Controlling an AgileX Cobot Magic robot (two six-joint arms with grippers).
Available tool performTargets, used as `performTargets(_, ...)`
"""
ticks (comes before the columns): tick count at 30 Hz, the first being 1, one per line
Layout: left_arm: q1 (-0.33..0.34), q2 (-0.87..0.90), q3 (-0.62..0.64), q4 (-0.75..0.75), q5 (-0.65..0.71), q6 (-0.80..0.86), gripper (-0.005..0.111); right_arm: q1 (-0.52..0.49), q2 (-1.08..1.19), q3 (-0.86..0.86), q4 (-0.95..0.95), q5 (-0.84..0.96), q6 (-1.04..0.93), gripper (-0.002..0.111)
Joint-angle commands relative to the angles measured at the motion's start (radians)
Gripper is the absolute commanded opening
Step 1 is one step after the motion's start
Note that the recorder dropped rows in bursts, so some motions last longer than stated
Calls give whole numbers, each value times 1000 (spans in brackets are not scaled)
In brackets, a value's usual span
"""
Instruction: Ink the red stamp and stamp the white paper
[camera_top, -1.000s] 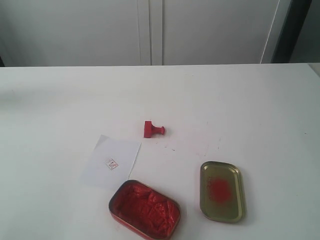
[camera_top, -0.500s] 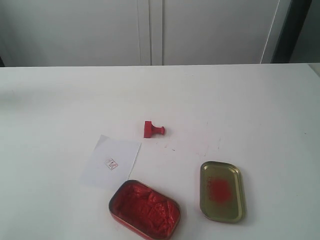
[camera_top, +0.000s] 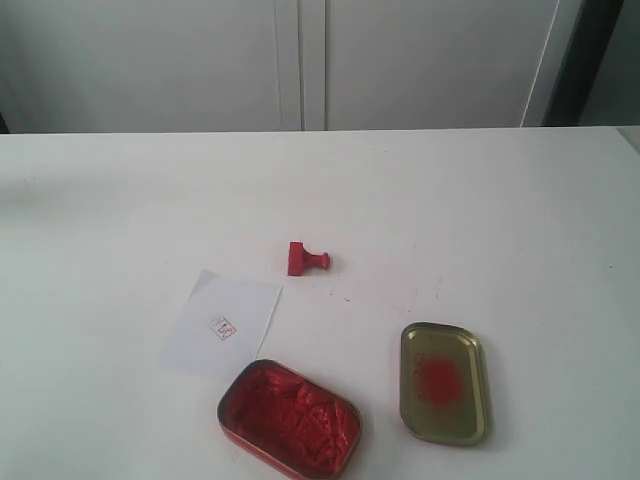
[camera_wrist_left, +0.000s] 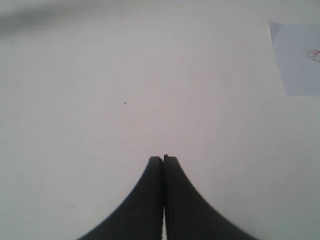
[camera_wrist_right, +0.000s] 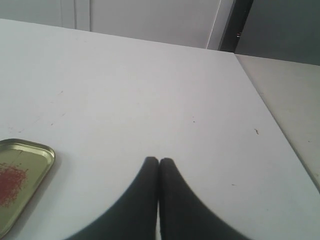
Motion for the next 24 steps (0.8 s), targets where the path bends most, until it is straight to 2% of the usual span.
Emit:
performTargets(1,0,-5,10,1,17,0,0,1,-5,7,0,-19,5,0)
performTargets(5,0,-5,10,1,17,0,0,1,-5,7,0,-19,5,0)
performTargets(9,0,-5,10,1,17,0,0,50,-5,7,0,-18,5,0)
performTargets(24,0,-5,10,1,17,0,0,52,-5,8,0,-18,5,0)
